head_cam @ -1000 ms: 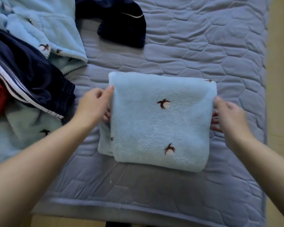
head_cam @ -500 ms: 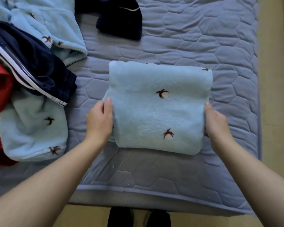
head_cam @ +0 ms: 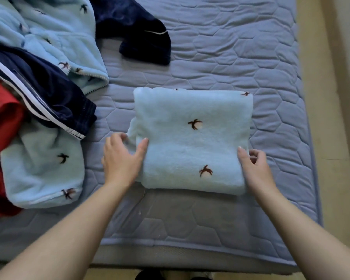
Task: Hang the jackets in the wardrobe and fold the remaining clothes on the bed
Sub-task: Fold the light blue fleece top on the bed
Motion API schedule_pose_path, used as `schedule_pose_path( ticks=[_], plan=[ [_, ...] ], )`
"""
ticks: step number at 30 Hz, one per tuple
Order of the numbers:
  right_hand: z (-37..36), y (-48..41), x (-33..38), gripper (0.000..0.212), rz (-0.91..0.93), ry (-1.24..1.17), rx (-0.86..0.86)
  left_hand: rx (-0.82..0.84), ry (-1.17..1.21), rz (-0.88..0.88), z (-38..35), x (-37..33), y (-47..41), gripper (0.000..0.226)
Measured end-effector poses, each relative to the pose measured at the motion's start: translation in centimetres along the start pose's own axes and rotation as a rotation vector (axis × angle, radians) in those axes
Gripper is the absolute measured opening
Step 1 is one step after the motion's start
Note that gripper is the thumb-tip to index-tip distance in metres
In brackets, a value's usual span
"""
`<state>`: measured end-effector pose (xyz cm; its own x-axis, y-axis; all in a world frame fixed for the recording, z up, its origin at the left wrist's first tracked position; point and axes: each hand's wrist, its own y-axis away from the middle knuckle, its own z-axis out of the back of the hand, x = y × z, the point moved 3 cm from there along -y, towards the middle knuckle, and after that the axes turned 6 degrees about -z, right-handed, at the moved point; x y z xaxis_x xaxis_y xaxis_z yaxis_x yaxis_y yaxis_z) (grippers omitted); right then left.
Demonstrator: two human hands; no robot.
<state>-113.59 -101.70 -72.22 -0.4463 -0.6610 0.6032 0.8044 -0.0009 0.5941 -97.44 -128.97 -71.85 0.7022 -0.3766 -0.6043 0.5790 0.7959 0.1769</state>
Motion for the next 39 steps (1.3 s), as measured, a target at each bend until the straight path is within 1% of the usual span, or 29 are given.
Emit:
schedule_pose_path(
  ticks=[1, 2, 3, 4, 5, 6, 8, 9, 10, 12, 14, 15, 17, 20, 21, 23, 24, 26, 28, 30, 31, 33, 36, 39],
  plan=[
    [0.0, -0.4, 0.5, 0.05, -0.054, -0.112, 0.105, 0.096, 0.145, 0.074, 0.2, 0.3, -1.0, 0.072],
    [-0.4, -0.9, 0.9, 0.058, -0.119, -0.214, 0.217, 0.223, 0.33, 0.183, 0.1, 0.3, -2.1, 0.09],
    [-0.9, -1.4, 1.3, 0.062, -0.172, -0.279, 0.32, 0.361, 0.475, 0.275, -0.3, 0.1, -2.9, 0.102],
    [-1.4, -1.9, 1.7, 0.066, -0.204, -0.308, 0.39, 0.48, 0.563, 0.313, -0.8, -0.1, -3.6, 0.102],
    [-1.8, -2.4, 2.0, 0.068, -0.224, -0.316, 0.425, 0.547, 0.608, 0.32, -1.4, -0.3, -4.1, 0.094],
    [-2.0, -2.8, 2.2, 0.07, -0.236, -0.322, 0.433, 0.566, 0.639, 0.319, -2.0, -0.5, -4.4, 0.085],
    [-2.0, -3.4, 2.3, 0.076, -0.272, -0.362, 0.445, 0.59, 0.702, 0.361, -2.9, -0.7, -4.7, 0.08],
    [-1.9, -3.3, 2.3, 0.076, -0.292, -0.379, 0.475, 0.645, 0.73, 0.406, -3.2, -0.8, -4.4, 0.078],
    [-1.6, -2.9, 2.4, 0.072, -0.306, -0.393, 0.514, 0.728, 0.746, 0.456, -3.0, -1.0, -3.9, 0.073],
    [-0.5, -1.6, 2.8, 0.052, -0.333, -0.433, 0.572, 0.891, 0.759, 0.557, -2.1, -1.6, -2.6, 0.061],
    [0.9, 0.5, 3.3, 0.034, -0.378, -0.494, 0.594, 0.949, 0.767, 0.644, -0.9, -2.0, -1.0, 0.054],
    [1.7, 1.7, 3.5, 0.032, -0.397, -0.497, 0.594, 0.95, 0.776, 0.681, 0.0, -2.4, 0.1, 0.054],
    [3.4, 4.7, 3.9, 0.029, -0.424, -0.48, 0.594, 0.929, 0.806, 0.733, 2.0, -3.1, 2.6, 0.06],
    [6.3, 10.3, 5.5, 0.023, -0.436, -0.424, 0.595, 0.887, 0.848, 0.746, 7.0, -4.5, 7.0, 0.065],
    [7.3, 12.2, 6.2, 0.026, -0.433, -0.402, 0.6, 0.862, 0.865, 0.746, 9.2, -5.1, 8.7, 0.067],
    [9.3, 16.6, 7.5, 0.039, -0.398, -0.353, 0.633, 0.805, 0.885, 0.762, 13.8, -6.1, 12.5, 0.072],
    [10.1, 18.8, 8.3, 0.044, -0.375, -0.346, 0.669, 0.77, 0.915, 0.772, 16.1, -6.3, 14.5, 0.072],
    [11.4, 23.1, 9.9, 0.048, -0.317, -0.35, 0.754, 0.678, 1.011, 0.803, 20.8, -6.9, 18.9, 0.067],
    [12.5, 27.4, 11.1, 0.056, -0.32, -0.355, 0.854, 0.568, 1.07, 0.813, 25.3, -7.6, 23.6, 0.067],
    [13.5, 31.7, 12.1, 0.065, -0.343, -0.305, 0.954, 0.431, 1.104, 0.824, 29.7, -8.4, 28.7, 0.071],
    [13.9, 33.8, 12.7, 0.067, -0.326, -0.266, 1.005, 0.357, 1.124, 0.828, 31.6, -8.8, 31.4, 0.067],
    [14.5, 37.9, 14.0, 0.067, -0.258, -0.184, 1.123, 0.208, 1.173, 0.826, 34.9, -9.3, 37.1, 0.06],
    [14.6, 43.7, 15.4, 0.064, -0.166, -0.04, 1.28, -0.018, 1.27, 0.843, 37.6, -9.4, 46.4, 0.063],
    [13.5, 50.0, 15.6, 0.062, -0.056, 0.197, 1.395, -0.249, 1.343, 0.887, 39.0, -8.6, 55.9, 0.066]
  ],
)
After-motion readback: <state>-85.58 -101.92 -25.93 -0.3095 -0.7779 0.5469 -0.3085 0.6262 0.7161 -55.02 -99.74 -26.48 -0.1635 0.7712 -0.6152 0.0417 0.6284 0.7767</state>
